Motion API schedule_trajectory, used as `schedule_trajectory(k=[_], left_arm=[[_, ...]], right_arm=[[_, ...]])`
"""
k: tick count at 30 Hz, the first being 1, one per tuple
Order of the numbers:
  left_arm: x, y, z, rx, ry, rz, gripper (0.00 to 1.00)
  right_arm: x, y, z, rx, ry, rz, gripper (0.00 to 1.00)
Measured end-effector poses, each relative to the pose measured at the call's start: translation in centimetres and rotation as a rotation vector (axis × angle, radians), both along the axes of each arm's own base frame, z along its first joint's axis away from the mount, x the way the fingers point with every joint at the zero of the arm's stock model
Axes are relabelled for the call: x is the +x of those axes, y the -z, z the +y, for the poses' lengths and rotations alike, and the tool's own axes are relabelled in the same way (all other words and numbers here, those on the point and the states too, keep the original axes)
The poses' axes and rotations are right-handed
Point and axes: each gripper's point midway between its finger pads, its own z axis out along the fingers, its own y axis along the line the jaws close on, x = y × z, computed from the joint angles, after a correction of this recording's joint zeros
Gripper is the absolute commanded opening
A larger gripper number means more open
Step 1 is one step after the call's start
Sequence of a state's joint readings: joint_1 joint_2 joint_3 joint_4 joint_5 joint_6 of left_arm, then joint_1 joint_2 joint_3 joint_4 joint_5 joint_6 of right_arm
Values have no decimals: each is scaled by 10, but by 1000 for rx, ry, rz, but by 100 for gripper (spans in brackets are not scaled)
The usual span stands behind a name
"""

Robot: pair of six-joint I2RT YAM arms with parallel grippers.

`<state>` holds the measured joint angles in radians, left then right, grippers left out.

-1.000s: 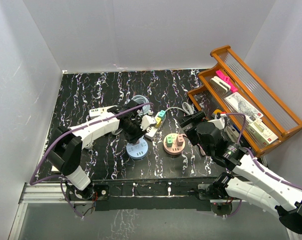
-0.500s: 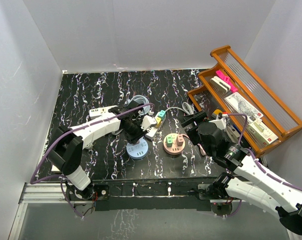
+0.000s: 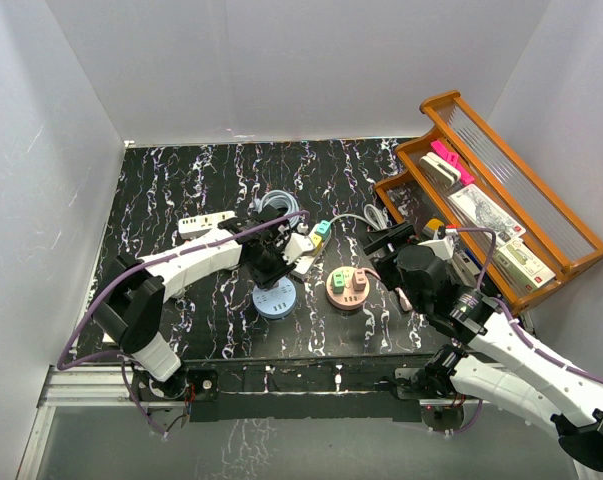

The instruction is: Insert the plug

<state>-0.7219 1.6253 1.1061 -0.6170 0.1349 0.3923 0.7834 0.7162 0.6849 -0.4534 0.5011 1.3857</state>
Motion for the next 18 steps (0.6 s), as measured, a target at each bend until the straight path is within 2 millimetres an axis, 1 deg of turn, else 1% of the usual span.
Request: schedule_trajectory(k=[4,8,13,15,17,18], left_arm=[[-4,0,-1,-5,-10,-2,0],[-15,-1,-6,2,-9,-16,5],[-31,-2,-13,1,-16,-7,19],[-34,-2,-13,4,-29,-4,30],[-33,-2,-12,6,-46,-7,37],[-33,-3,-12,8,-56,-11,45]], right_arm=[[-1,-3,-1,6,2,-7,81],[0,-3,-2,5,5,-8,81],[0,-2,-1,1,4,-5,81],[1,-3,0,-1,4,-4,81],[2,-4,1,-4,3,-6,81],[2,-5,1,-5,2,-7,81]])
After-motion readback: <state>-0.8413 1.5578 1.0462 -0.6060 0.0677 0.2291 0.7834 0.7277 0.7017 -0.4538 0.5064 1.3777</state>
